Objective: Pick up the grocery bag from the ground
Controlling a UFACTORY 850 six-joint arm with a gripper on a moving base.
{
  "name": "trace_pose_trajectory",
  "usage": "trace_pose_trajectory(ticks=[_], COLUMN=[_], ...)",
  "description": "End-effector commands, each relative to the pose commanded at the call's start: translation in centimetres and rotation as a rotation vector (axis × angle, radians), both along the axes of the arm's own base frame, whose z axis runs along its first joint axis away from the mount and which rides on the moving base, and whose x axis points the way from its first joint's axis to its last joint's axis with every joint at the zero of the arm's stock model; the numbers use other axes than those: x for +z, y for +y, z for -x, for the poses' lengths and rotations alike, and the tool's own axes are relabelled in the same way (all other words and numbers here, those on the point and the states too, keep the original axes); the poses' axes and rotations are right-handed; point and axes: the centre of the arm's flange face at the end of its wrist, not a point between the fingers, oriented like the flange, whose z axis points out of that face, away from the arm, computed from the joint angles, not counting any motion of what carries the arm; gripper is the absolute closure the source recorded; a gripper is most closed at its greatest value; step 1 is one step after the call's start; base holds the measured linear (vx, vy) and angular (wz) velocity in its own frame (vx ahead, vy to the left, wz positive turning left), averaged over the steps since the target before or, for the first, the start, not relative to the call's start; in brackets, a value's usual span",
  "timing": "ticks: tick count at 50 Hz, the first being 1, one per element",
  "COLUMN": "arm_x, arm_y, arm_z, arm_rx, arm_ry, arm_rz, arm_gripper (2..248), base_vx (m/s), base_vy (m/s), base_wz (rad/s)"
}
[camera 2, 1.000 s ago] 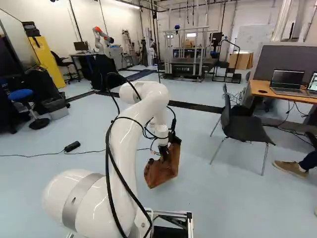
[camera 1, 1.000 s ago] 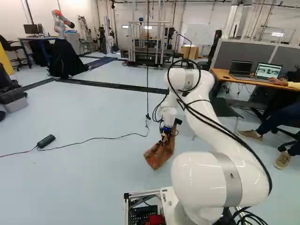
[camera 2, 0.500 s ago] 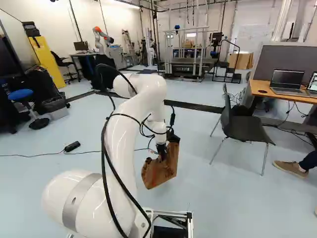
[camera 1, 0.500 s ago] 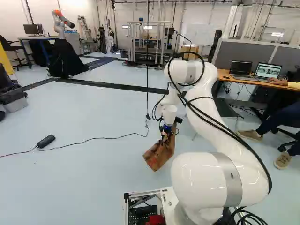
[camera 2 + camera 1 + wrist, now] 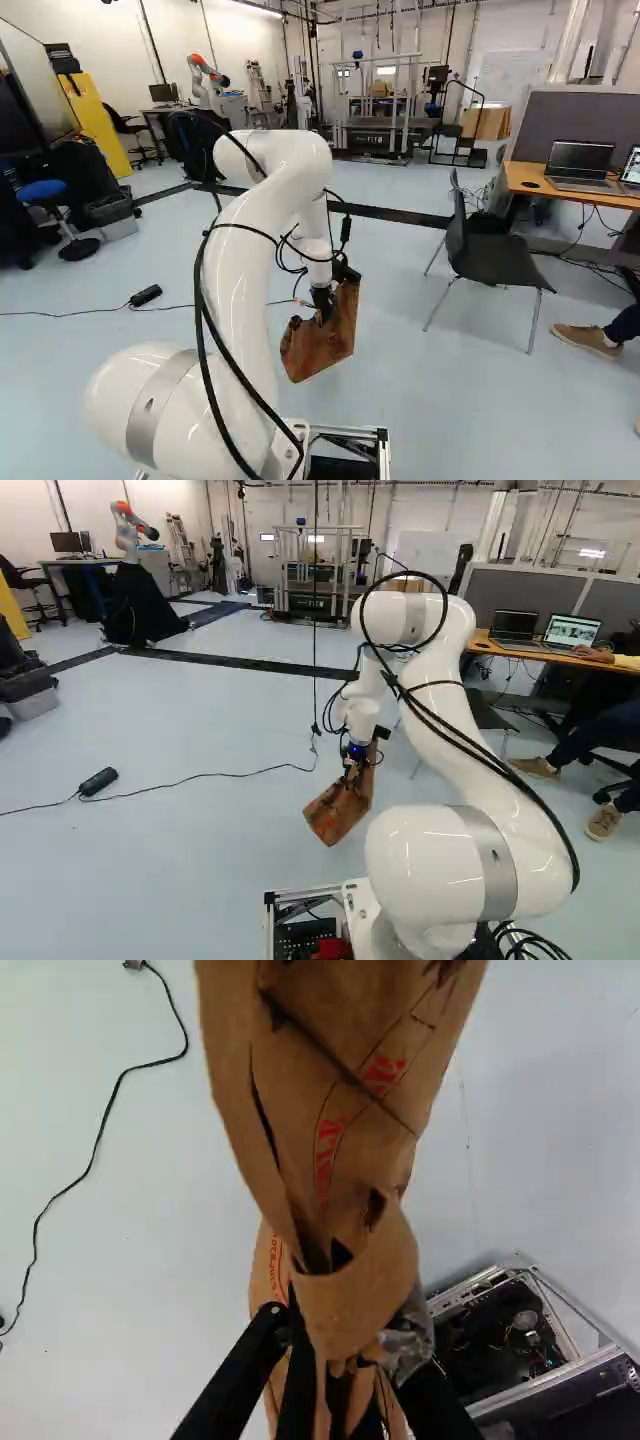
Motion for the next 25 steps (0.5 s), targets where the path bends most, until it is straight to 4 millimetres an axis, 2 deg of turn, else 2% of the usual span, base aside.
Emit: trace_pose_trajectory(ticks=[25], arm_x=[3.8], arm_y=[1.0], arm_z=[2.3], arm_rx=[0.014], arm_ry=[-0.006], arm_rz=[0.001], arm_gripper=[229], base_vx=[0.000], base_vy=[0.000], base_wz=[0.000])
